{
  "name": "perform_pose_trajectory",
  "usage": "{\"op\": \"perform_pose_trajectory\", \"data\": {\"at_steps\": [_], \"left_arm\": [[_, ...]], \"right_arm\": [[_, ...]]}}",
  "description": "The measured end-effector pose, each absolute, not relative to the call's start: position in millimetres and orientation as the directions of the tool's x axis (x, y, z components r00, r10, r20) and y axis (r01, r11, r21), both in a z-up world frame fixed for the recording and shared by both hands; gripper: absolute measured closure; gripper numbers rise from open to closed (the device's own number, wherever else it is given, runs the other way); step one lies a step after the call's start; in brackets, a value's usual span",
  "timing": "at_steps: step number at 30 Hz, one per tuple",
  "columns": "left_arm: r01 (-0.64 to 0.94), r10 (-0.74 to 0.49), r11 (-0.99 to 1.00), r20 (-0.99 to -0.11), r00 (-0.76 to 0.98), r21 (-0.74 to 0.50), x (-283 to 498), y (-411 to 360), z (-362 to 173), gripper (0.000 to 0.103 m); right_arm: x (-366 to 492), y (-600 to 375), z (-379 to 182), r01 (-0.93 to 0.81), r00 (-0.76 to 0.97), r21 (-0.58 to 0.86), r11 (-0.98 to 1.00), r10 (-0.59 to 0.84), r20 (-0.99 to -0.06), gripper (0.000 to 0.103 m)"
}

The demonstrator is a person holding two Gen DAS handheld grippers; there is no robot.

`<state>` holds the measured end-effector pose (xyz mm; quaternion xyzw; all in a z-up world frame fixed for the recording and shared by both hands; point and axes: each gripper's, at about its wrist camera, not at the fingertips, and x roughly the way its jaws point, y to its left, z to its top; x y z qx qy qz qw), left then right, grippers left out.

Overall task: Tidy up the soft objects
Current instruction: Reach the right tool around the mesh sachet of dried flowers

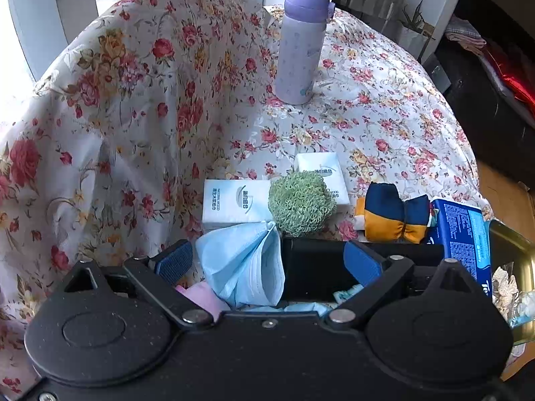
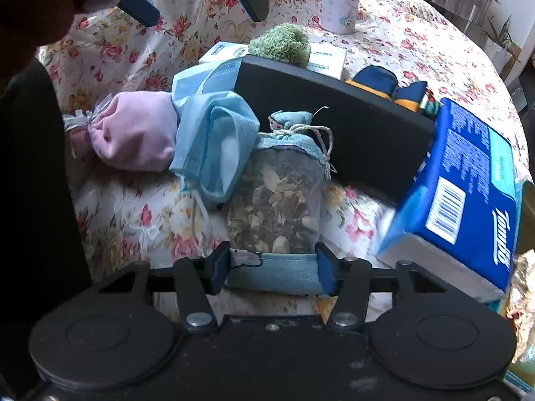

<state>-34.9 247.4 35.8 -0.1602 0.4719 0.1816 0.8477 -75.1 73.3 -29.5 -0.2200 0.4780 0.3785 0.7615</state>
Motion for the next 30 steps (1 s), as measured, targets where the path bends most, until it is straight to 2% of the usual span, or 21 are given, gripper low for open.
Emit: {"op": "perform_pose_trajectory", "data": {"at_steps": [9,10,11,13,15,17,22,24,26,30], "left_arm": [[-0.447,0.183,0.893,-0.861,0.474,-0.057,-31.4,240.9,34.5,0.009],[-0.446,0.186,0.893,-0.862,0.471,-0.051,-31.0,240.3,33.9,0.009],[-0.445,0.188,0.895,-0.864,0.467,-0.045,-30.5,239.9,33.4,0.009],[-0.442,0.192,0.896,-0.868,0.459,-0.035,-29.7,238.9,32.5,0.009],[-0.437,0.195,0.899,-0.871,0.451,-0.025,-29.5,237.4,32.2,0.009],[-0.43,0.201,0.903,-0.873,0.443,-0.01,-29.0,234.5,32.4,0.009],[-0.388,0.212,0.921,-0.888,0.408,0.042,-24.7,223.7,30.4,0.009],[-0.363,0.227,0.928,-0.899,0.375,0.083,-20.4,216.6,26.3,0.009],[-0.342,0.235,0.933,-0.912,0.336,0.114,-15.3,211.2,20.8,0.009],[-0.348,0.252,0.924,-0.938,0.24,0.16,-6.1,209.6,7.4,0.009]], "right_arm": [[-91.7,33.8,-23.3,-0.771,0.299,-0.019,0.636,0.336,-0.893,0.05],[-92.9,31.4,-22.1,-0.771,0.308,-0.015,0.637,0.352,-0.884,0.047],[-93.7,30.0,-21.1,-0.768,0.321,-0.014,0.64,0.366,-0.874,0.037],[-93.3,30.5,-20.1,-0.768,0.34,-0.007,0.64,0.398,-0.852,0.024],[-90.6,36.2,-21.2,-0.777,0.339,-0.003,0.63,0.415,-0.844,0.023],[-87.7,41.7,-25.1,-0.786,0.338,-0.004,0.618,0.423,-0.841,0.017],[-82.5,44.8,-42.9,-0.781,0.329,0.001,0.625,0.413,-0.85,0.016],[-80.3,40.2,-51.4,-0.768,0.323,0.013,0.64,0.405,-0.855,0.015],[-80.3,36.3,-53.7,-0.763,0.338,0.009,0.646,0.412,-0.846,0.008],[-75.5,34.5,-55.6,-0.754,0.315,0.052,0.654,0.43,-0.846,0.005]]}}
